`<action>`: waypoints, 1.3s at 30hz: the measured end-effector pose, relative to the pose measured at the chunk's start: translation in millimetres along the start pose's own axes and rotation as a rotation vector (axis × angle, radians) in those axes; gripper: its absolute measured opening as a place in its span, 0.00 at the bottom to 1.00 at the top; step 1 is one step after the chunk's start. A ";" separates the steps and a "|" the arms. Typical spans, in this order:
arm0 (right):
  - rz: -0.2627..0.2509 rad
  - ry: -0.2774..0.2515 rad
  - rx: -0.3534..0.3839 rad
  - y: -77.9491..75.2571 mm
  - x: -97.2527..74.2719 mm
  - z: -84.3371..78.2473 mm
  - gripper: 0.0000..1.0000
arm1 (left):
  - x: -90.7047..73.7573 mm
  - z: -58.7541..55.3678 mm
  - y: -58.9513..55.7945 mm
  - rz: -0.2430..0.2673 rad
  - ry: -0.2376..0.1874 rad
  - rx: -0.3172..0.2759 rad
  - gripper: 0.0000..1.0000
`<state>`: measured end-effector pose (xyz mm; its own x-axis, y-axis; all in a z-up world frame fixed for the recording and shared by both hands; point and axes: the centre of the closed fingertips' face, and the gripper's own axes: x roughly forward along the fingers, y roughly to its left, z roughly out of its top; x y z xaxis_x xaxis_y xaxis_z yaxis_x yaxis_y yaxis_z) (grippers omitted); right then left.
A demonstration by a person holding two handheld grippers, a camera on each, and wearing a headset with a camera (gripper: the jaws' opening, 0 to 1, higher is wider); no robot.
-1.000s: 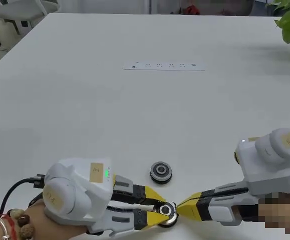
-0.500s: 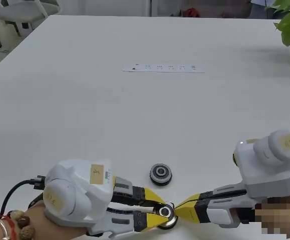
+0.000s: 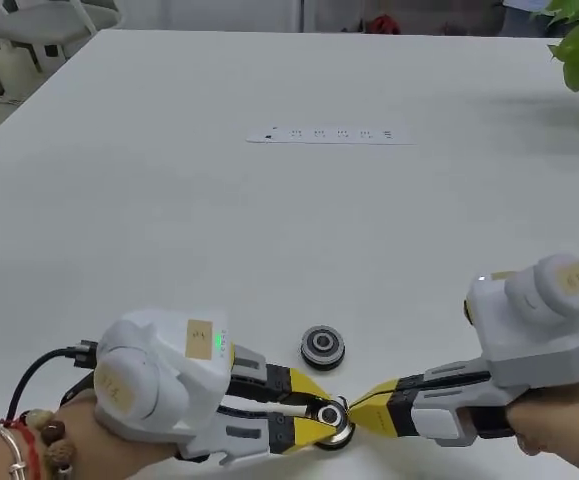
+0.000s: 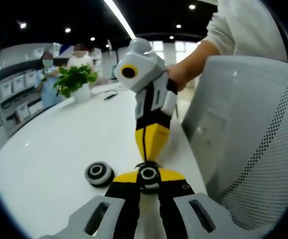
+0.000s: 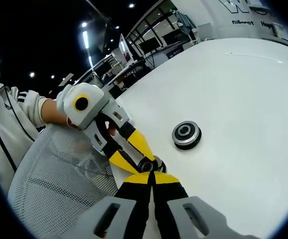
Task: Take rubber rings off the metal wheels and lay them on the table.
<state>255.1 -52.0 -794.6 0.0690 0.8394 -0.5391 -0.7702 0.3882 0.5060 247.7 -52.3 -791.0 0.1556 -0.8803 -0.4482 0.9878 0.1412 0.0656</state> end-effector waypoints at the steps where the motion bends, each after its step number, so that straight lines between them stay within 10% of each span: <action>1: 0.000 -0.001 -0.001 0.1 0.0 0.0 0.00 | 0.0 0.2 -0.1 0.000 0.000 0.000 0.14; 14: 0.014 -0.017 0.004 4.3 0.8 2.4 0.00 | 0.3 1.2 -1.1 0.001 0.002 -0.001 0.14; 17: 0.110 -0.112 0.060 22.2 1.4 20.8 0.00 | 0.5 1.1 -0.2 0.007 0.004 -0.002 0.14; 20: 0.032 -0.052 -0.014 7.7 0.1 16.9 0.00 | 0.4 0.6 1.4 0.014 0.007 -0.004 0.14; 39: 0.022 -0.036 0.017 5.8 -2.9 11.2 0.00 | -2.7 0.2 2.2 0.001 0.067 -0.027 0.16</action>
<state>257.6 -47.9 -782.6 0.0758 0.8608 -0.5032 -0.7607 0.3762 0.5290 249.5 -49.7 -789.4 0.1548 -0.8479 -0.5070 0.9870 0.1551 0.0420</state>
